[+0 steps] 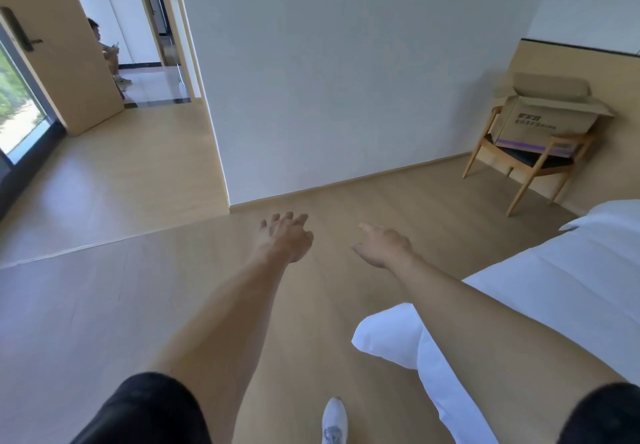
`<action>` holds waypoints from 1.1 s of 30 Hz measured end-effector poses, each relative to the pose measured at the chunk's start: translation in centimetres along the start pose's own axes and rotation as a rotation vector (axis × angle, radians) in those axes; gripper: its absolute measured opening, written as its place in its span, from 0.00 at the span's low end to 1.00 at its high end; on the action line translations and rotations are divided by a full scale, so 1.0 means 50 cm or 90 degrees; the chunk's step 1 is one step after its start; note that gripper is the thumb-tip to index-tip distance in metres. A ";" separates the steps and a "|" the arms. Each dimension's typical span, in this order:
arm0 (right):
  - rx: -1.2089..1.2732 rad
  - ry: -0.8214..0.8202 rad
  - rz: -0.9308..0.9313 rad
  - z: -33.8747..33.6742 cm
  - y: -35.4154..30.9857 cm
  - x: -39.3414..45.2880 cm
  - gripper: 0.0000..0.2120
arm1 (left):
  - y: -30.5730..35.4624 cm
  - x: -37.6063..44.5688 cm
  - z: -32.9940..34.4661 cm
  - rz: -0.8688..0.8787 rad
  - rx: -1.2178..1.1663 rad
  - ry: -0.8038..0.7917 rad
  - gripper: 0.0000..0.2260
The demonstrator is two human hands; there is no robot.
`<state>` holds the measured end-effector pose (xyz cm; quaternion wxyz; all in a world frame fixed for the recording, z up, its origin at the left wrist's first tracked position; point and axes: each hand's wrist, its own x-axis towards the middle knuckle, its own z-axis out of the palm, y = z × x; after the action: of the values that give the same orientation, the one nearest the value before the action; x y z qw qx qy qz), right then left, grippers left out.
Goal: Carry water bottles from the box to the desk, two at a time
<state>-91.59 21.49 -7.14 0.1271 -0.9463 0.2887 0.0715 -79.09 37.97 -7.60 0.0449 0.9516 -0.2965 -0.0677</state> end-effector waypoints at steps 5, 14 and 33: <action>0.017 0.003 -0.005 -0.023 -0.019 0.226 0.28 | -0.016 0.212 -0.030 0.004 0.037 -0.001 0.23; 0.041 -0.009 0.007 -0.133 -0.003 0.587 0.29 | 0.029 0.582 -0.097 0.042 0.050 -0.012 0.23; 0.055 0.038 0.298 -0.313 0.269 1.159 0.29 | 0.350 1.360 -0.105 0.333 0.029 -0.057 0.22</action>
<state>-50.51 -24.32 -6.93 0.1387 -0.8490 0.5065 0.0588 -32.63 -14.93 -7.18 0.0259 0.8396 -0.5352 -0.0890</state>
